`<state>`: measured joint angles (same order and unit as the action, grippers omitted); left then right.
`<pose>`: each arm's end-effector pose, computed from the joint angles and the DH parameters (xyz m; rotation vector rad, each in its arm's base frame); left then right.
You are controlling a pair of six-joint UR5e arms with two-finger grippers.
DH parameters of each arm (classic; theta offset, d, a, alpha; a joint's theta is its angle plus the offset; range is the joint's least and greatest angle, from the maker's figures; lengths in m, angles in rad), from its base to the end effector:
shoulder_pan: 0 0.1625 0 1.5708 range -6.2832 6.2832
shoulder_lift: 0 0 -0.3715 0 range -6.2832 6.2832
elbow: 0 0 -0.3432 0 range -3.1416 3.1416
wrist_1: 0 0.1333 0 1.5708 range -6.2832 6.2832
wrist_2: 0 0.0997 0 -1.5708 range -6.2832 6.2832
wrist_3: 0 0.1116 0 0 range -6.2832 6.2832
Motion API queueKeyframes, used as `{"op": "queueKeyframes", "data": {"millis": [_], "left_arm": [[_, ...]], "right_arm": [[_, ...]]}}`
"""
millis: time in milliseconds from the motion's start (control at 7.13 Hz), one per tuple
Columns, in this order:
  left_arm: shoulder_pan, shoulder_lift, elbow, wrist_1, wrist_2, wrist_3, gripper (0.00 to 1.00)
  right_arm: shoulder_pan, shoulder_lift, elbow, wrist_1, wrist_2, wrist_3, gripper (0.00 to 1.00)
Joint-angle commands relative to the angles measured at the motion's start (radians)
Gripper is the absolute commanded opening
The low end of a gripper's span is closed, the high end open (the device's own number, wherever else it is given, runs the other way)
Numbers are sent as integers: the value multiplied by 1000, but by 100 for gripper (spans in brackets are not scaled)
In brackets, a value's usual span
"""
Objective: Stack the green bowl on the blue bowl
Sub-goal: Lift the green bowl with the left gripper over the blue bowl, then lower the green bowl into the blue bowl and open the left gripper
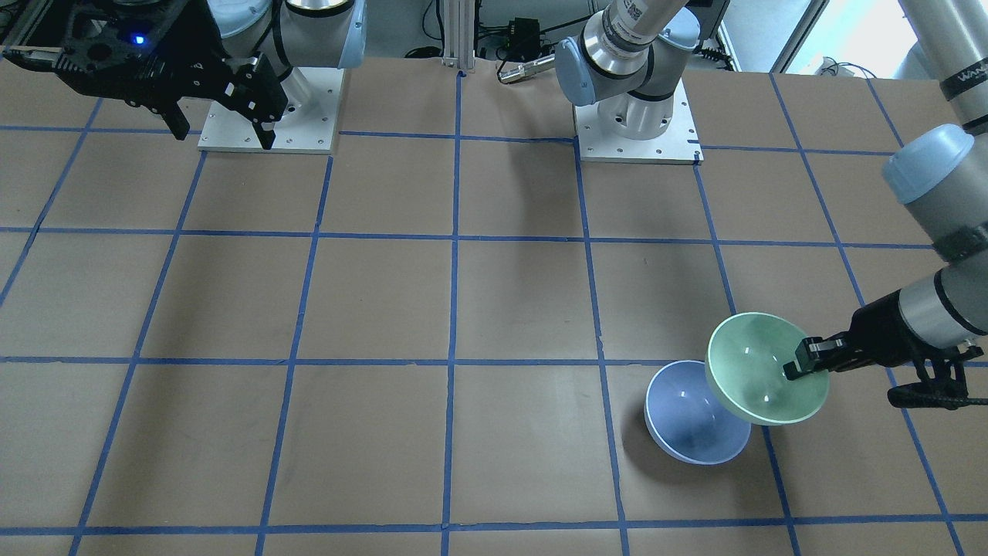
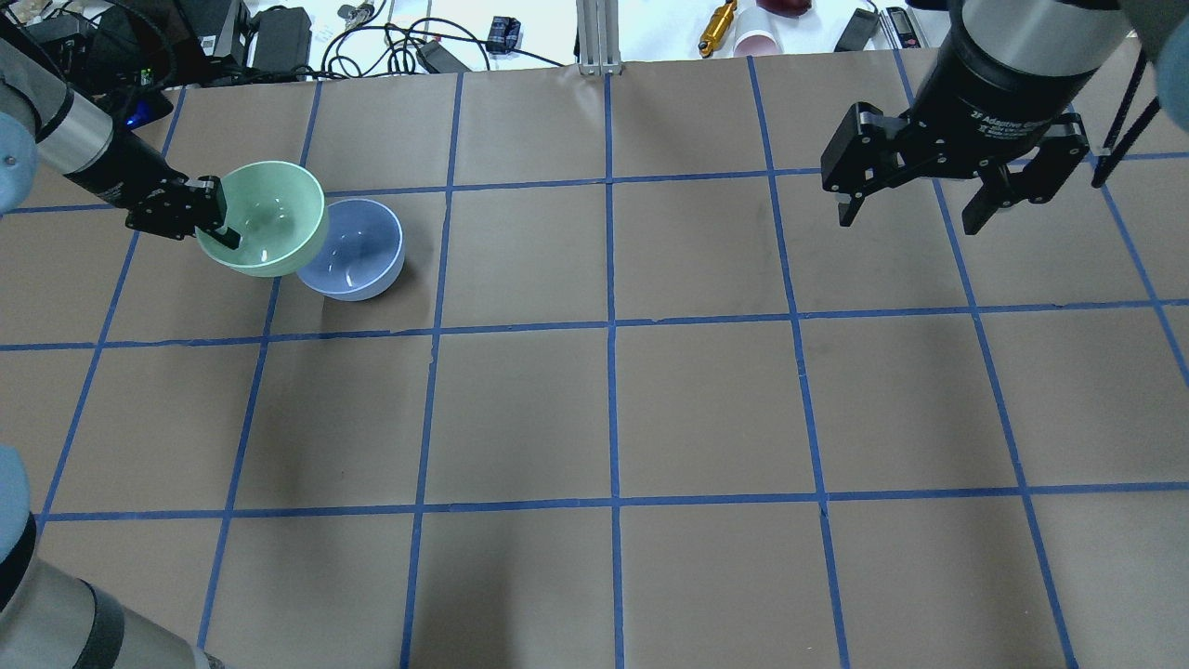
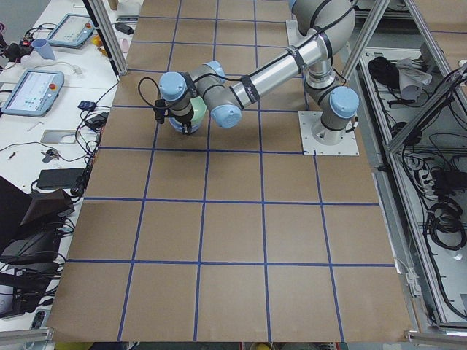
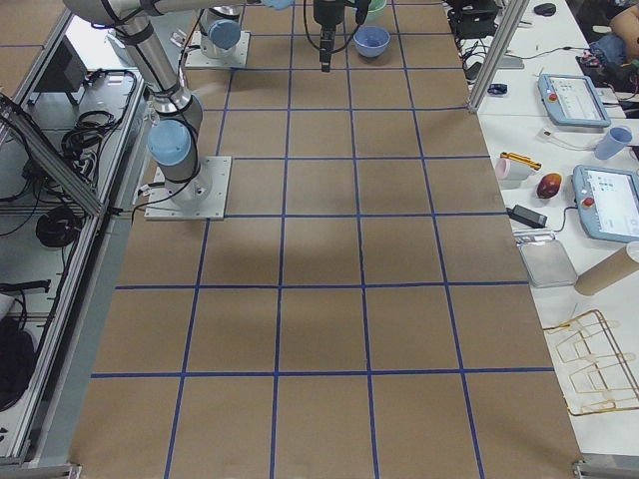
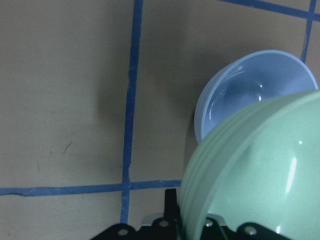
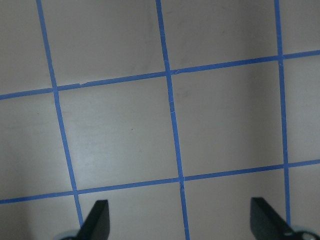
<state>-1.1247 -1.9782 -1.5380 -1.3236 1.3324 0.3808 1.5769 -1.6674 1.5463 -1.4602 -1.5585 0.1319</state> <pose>0.0940 -0.5666 0.2578 0.1157 -2.8702 -0.0296 0.1371 -0.4049 0.4632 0.1966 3.1224 -0.0151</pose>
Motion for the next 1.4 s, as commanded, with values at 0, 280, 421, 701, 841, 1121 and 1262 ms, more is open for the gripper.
{"op": "queueKeyframes", "data": {"millis": [0, 280, 421, 701, 841, 1121, 1262], "left_arm": [[-52, -36, 3, 65, -24, -67, 0], [-56, -54, 3, 76, -24, -69, 0], [-59, -57, 4, 78, -24, -71, 0], [-61, -60, 3, 78, -24, -69, 0], [-63, -63, 3, 80, -24, -69, 0], [-63, -65, -4, 81, -24, -65, 46], [-63, -65, -4, 81, -24, -66, 98]], "right_arm": [[0, 0, 1, 0, 0, 0, 100], [0, 0, 1, 0, 0, 0, 100], [0, 0, 0, 0, 0, 0, 100], [0, 0, 1, 1, 0, 0, 100], [0, 0, 0, 0, 0, 0, 100], [0, 0, 1, 0, 0, 0, 100], [0, 0, 1, 0, 0, 0, 100]]}}
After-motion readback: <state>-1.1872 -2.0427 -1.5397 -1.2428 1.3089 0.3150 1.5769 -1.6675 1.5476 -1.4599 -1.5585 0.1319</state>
